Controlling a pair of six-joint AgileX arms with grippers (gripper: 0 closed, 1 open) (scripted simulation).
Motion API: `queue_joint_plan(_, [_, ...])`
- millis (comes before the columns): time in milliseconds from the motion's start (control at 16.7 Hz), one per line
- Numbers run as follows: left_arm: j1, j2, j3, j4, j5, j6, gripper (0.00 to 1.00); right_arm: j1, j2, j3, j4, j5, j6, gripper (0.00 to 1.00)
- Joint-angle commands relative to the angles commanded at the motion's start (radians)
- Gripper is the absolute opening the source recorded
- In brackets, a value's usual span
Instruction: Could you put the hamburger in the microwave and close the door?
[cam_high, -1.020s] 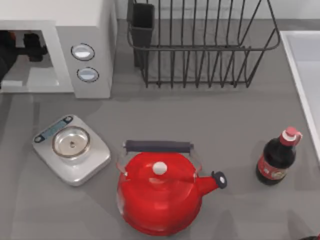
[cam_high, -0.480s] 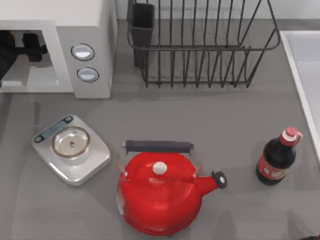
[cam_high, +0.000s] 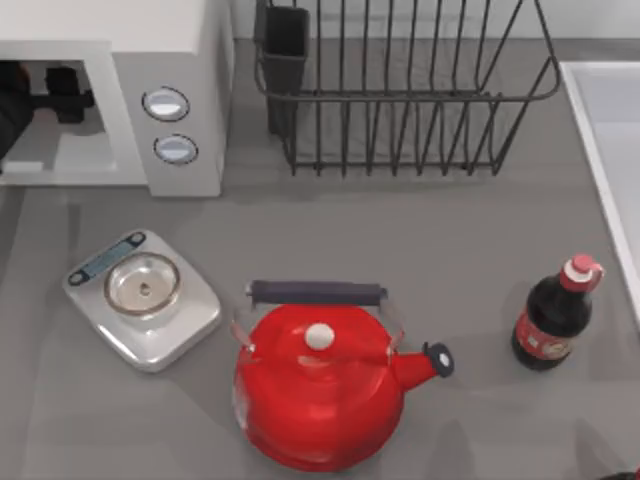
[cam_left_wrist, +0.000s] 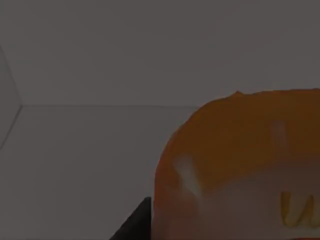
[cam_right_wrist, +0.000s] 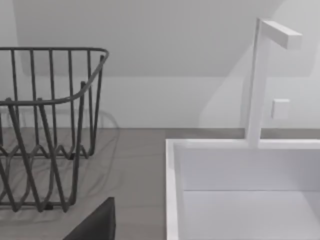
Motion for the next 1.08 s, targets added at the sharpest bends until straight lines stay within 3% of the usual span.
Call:
queue_joint_plan(420, [0.0, 0.0, 0.0, 0.0, 0.0, 0.0, 0.98, 0.0, 0.0, 0.0, 0.0, 0.0, 0.0, 1.0])
queue_joint_plan(900, [0.0, 0.0, 0.0, 0.0, 0.0, 0.0, 1.0, 0.0, 0.0, 0.0, 0.0, 0.0, 0.0, 1.0])
queue_joint_plan(960, [0.02, -0.164, -0.252, 0.091, 0.0, 0.0, 1.0, 0.0, 0.0, 0.0, 0.0, 0.0, 0.0, 1.0])
queue_joint_plan(1080, [0.026, -0.168, -0.265, 0.098, -0.001, 0.0, 1.0, 0.0, 0.0, 0.0, 0.0, 0.0, 0.0, 1.0])
